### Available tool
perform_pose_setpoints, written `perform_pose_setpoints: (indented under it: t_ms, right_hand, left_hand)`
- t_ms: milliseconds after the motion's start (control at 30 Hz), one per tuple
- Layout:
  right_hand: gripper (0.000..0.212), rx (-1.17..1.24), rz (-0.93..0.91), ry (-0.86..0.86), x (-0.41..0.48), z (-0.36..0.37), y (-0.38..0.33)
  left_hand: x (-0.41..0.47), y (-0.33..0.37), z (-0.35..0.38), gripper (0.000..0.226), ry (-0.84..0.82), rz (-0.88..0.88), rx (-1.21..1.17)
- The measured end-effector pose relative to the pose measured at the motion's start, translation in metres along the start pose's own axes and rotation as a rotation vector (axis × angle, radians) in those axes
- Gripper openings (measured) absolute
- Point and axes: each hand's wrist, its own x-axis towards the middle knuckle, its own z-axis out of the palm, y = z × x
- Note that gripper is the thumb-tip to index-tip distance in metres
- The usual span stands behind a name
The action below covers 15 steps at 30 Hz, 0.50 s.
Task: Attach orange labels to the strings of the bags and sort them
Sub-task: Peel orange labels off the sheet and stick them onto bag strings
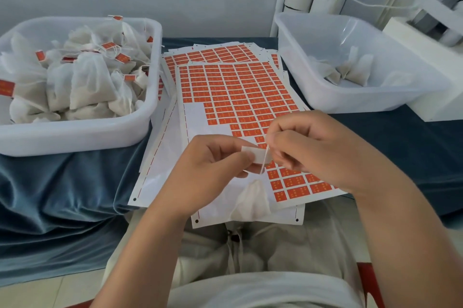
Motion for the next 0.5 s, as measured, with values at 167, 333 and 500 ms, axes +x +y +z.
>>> perform_pose_setpoints:
  t_ms: [167,333,500]
  right_hand:
    - [0.04,0.005,0.025,0.023,0.005,0.002,0.005]
    - [0.035,-0.041,0.018,0.086,0.011,0.002,0.016]
    - [0.033,-0.119,0.023,0.158,0.018,0.006,0.026]
  left_hand:
    - [0.0,0.0,0.0,0.028,-0.057,0.009,0.042]
    - [-0.001,0.0,0.001,0.027,-0.102,0.004,-0.007]
    - [-0.001,-0.002,-0.001,0.026,-0.103,0.033,-0.02]
